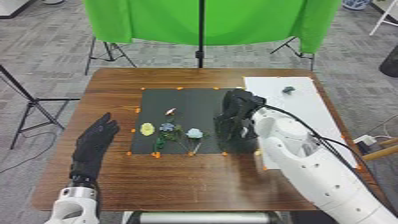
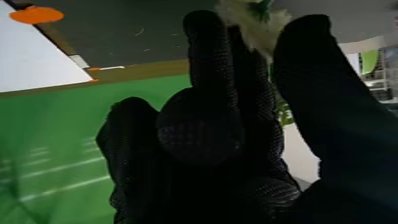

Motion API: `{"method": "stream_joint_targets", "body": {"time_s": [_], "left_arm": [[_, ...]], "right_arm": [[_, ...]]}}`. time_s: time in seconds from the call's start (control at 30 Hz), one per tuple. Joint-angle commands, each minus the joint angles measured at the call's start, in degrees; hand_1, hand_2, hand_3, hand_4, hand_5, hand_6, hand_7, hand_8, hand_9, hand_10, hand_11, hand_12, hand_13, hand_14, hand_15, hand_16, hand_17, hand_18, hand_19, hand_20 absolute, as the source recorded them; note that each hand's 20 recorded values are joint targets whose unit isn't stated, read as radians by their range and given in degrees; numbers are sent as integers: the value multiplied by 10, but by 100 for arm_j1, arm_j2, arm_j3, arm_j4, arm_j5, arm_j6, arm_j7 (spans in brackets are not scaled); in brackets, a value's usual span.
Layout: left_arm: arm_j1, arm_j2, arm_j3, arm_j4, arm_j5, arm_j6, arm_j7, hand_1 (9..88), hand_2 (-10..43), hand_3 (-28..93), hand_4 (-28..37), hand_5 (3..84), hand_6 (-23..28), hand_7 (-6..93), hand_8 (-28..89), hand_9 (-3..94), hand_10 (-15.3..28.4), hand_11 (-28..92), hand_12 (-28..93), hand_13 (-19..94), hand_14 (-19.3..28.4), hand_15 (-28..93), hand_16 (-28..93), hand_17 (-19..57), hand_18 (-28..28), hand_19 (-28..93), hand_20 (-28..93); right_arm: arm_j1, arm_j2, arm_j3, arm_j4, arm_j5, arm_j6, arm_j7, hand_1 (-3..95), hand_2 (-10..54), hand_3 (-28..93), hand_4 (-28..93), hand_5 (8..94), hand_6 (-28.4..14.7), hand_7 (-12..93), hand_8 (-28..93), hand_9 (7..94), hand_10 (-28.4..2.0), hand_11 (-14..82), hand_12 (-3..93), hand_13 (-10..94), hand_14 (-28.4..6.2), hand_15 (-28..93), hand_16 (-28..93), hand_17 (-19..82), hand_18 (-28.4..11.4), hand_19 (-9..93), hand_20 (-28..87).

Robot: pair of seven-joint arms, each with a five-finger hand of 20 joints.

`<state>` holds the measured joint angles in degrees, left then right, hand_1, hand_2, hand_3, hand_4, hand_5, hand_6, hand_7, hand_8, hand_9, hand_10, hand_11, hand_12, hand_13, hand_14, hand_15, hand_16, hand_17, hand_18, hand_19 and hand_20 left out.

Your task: Arrange flowers

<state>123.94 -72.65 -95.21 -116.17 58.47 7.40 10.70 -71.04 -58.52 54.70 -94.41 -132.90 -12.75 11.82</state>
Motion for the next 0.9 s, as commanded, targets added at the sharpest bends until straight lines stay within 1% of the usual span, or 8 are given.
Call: {"method": "stream_joint_targets", "body": {"time_s": [0.03, 0.2, 0.3, 0.37, 0.4, 0.53, 0.73, 0.9], "left_arm": [[49, -24, -21, 29, 43, -112, -90, 274, -78, 647, -176, 389, 26, 74, -59, 393, 100, 99, 140, 320, 137, 90, 43, 59, 137, 19, 190], [81, -39, -29, 5, 56, -137, -85, 274, -79, 649, -176, 388, 26, 74, -59, 393, 101, 99, 140, 320, 137, 90, 43, 59, 137, 18, 189], [70, -17, -34, 11, 39, -116, -96, 274, -80, 649, -177, 387, 26, 74, -58, 393, 100, 98, 140, 320, 137, 90, 43, 59, 137, 18, 189], [64, 0, -35, 9, 45, -112, -116, 273, -79, 649, -178, 387, 26, 74, -58, 393, 101, 98, 140, 320, 137, 90, 43, 59, 137, 17, 189], [53, 5, -38, 14, 51, -120, -130, 273, -79, 648, -178, 387, 25, 74, -58, 393, 101, 98, 140, 320, 138, 90, 43, 59, 137, 17, 189], [71, 4, -38, 6, 49, -110, -129, 273, -79, 649, -178, 388, 26, 74, -58, 394, 101, 99, 141, 320, 138, 90, 43, 59, 137, 17, 190], [64, -9, -34, 18, 49, -117, -130, 273, -79, 649, -179, 388, 26, 74, -59, 394, 101, 99, 141, 321, 138, 90, 43, 59, 137, 16, 190], [43, -30, 2, 42, 57, -151, -120, 273, -78, 649, -178, 388, 26, 74, -58, 396, 102, 99, 140, 322, 138, 90, 43, 59, 137, 16, 189]], "right_arm": [[-4, 128, 53, -204, 102, -192, -41, 437, -95, 646, -185, 637, 15, 206, -105, 746, -135, 169, 196, 863, -25, 659, 328, 643, -114, 932, 632], [-52, 208, 327, -464, 164, -337, -48, 406, -95, 642, -188, 617, 10, 194, -107, 730, -140, 163, 196, 856, -29, 655, 328, 633, -118, 932, 630], [8, 230, 635, -438, 156, 199, 143, 349, -95, 630, -177, 609, 4, 180, -99, 716, -145, 156, 196, 843, -41, 647, 327, 619, -127, 932, 617], [151, 215, 838, -232, -46, 367, 253, 339, -95, 629, -165, 609, 1, 176, -96, 710, -146, 152, 197, 829, -52, 653, 330, 606, -133, 932, 615], [238, 199, 938, -123, -160, 277, 368, 336, -95, 631, -159, 601, -2, 170, -94, 695, -150, 147, 198, 808, -64, 659, 332, 590, -141, 932, 611], [577, 57, 1217, 516, -740, -477, 689, 327, -95, 640, -159, 514, -16, 135, -78, 586, -176, 99, 200, 731, -99, 681, 328, 541, -163, 932, 581], [630, -343, 1460, 1582, -1515, -913, 696, 327, -95, 636, -165, 460, -17, 122, -71, 516, -199, 67, 198, 697, -113, 685, 317, 516, -171, 932, 557], [617, -692, 1675, 2145, -1930, -809, 599, 326, -95, 634, -169, 432, -7, 129, -75, 499, -206, 62, 188, 694, -111, 687, 305, 511, -173, 932, 540]]}}
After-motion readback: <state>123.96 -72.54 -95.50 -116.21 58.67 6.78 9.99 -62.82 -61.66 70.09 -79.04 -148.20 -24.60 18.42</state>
